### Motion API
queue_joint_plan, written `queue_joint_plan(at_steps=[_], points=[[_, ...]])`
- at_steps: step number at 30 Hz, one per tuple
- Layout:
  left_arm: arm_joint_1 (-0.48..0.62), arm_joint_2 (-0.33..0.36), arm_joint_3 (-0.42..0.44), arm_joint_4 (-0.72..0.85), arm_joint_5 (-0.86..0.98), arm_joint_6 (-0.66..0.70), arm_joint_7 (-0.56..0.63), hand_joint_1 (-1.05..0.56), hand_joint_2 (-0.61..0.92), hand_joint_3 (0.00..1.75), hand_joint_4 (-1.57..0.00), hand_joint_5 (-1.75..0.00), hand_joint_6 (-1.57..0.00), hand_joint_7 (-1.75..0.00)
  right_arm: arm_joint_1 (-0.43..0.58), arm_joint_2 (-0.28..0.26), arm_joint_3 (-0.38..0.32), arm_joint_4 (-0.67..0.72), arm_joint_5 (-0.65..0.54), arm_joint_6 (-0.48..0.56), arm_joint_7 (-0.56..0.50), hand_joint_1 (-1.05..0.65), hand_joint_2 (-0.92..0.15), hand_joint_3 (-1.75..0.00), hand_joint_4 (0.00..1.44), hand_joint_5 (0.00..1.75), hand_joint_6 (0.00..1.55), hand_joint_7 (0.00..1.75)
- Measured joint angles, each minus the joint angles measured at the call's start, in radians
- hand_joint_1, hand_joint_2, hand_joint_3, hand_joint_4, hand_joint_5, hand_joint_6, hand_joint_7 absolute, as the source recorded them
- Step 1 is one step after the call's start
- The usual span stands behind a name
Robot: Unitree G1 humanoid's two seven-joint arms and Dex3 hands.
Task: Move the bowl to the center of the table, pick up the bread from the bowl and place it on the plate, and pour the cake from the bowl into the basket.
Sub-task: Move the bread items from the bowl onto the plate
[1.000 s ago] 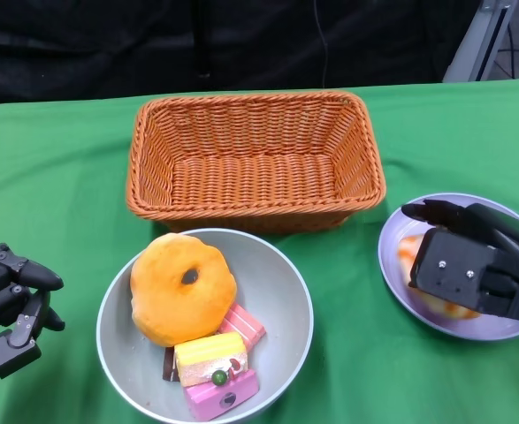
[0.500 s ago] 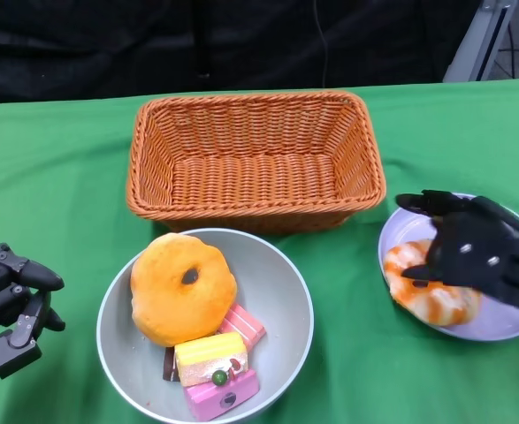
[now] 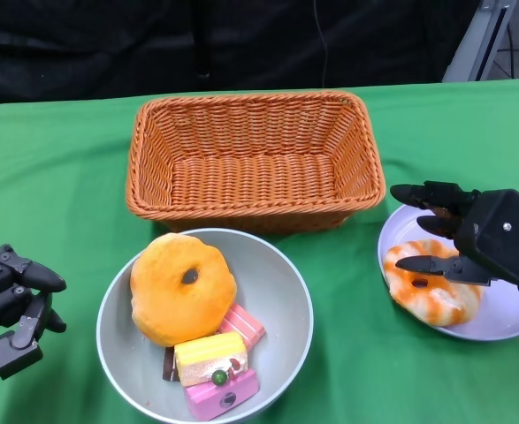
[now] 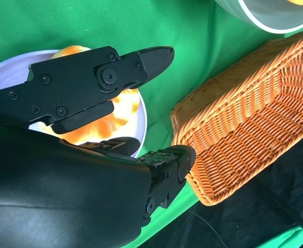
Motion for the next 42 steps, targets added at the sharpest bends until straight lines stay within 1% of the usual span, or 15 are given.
queue_joint_plan(at_steps=[2, 5, 9, 13, 15, 20, 24, 29, 32, 35, 38, 42], points=[[0.000, 0.000, 0.000, 0.001, 0.000, -0.002, 0.000, -0.07, 0.61, 0.96, -0.68, -1.61, -0.71, -1.30, 0.016, 0.011, -0.019, -0.031, 0.039, -0.003, 0.002, -0.53, -0.92, -0.02, 0.37, 0.03, 0.36, 0.02], [-0.002, 0.000, 0.000, 0.003, 0.001, -0.004, 0.000, -0.07, 0.61, 0.96, -0.68, -1.61, -0.71, -1.30, 0.053, 0.039, -0.035, -0.117, 0.105, -0.026, 0.017, -0.55, -0.92, -0.02, 0.39, 0.04, 0.38, 0.02], [-0.005, 0.000, 0.000, 0.004, 0.001, -0.005, 0.000, -0.07, 0.61, 0.95, -0.68, -1.60, -0.71, -1.30, 0.073, 0.044, -0.038, -0.209, 0.137, -0.012, 0.032, -0.59, -0.92, -0.02, 0.41, 0.05, 0.41, 0.03], [-0.006, -0.001, 0.000, 0.007, 0.001, -0.005, 0.000, -0.07, 0.62, 0.94, -0.68, -1.60, -0.72, -1.29, 0.093, 0.047, -0.016, -0.332, 0.170, 0.017, 0.059, -0.59, -0.92, -0.01, 0.42, 0.05, 0.42, 0.02], [-0.008, -0.001, 0.000, 0.009, 0.001, -0.005, 0.000, -0.06, 0.63, 0.93, -0.67, -1.60, -0.71, -1.29, 0.096, 0.047, -0.009, -0.365, 0.176, 0.032, 0.066, -0.58, -0.91, -0.01, 0.43, 0.05, 0.42, 0.02], [-0.016, -0.002, 0.000, 0.016, 0.001, -0.005, 0.000, -0.07, 0.65, 0.90, -0.66, -1.60, -0.71, -1.29, 0.106, 0.047, 0.033, -0.427, 0.185, 0.053, 0.087, -0.59, -0.91, 0.00, 0.43, 0.04, 0.42, 0.01], [-0.022, -0.003, -0.001, 0.026, 0.001, -0.005, 0.000, -0.06, 0.65, 0.90, -0.66, -1.60, -0.70, -1.30, 0.105, 0.046, 0.081, -0.458, 0.146, 0.071, 0.086, -0.62, -0.92, -0.02, 0.42, 0.03, 0.41, 0.00], [-0.027, -0.004, -0.001, 0.035, 0.002, -0.010, 0.000, -0.06, 0.65, 0.90, -0.66, -1.62, -0.70, -1.30, 0.092, 0.038, 0.145, -0.457, 0.059, 0.009, 0.085, -0.63, -0.92, -0.02, 0.44, 0.03, 0.41, 0.00], [-0.030, -0.004, -0.001, 0.042, 0.002, -0.016, 0.001, -0.06, 0.65, 0.90, -0.66, -1.61, -0.70, -1.30, 0.067, 0.038, 0.181, -0.449, 0.021, -0.050, 0.085, -0.64, -0.92, -0.03, 0.45, 0.03, 0.41, 0.00], [-0.032, -0.006, -0.001, 0.043, 0.003, -0.016, 0.005, -0.05, 0.65, 0.90, -0.66, -1.62, -0.71, -1.29, 0.041, 0.053, 0.217, -0.411, -0.009, -0.101, 0.083, -0.66, -0.92, -0.02, 0.44, 0.03, 0.41, 0.00], [-0.032, -0.007, -0.002, 0.043, 0.003, -0.017, 0.006, -0.05, 0.66, 0.89, -0.65, -1.62, -0.70, -1.30, 0.035, 0.067, 0.245, -0.378, -0.052, -0.149, 0.069, -0.66, -0.92, -0.01, 0.45, 0.02, 0.42, 0.01], [-0.033, -0.008, -0.002, 0.043, 0.003, -0.017, 0.009, -0.04, 0.68, 0.87, -0.65, -1.63, -0.70, -1.29, 0.019, 0.085, 0.307, -0.327, -0.198, -0.266, -0.024, -0.65, -0.90, 0.00, 0.45, 0.02, 0.43, 0.01]])
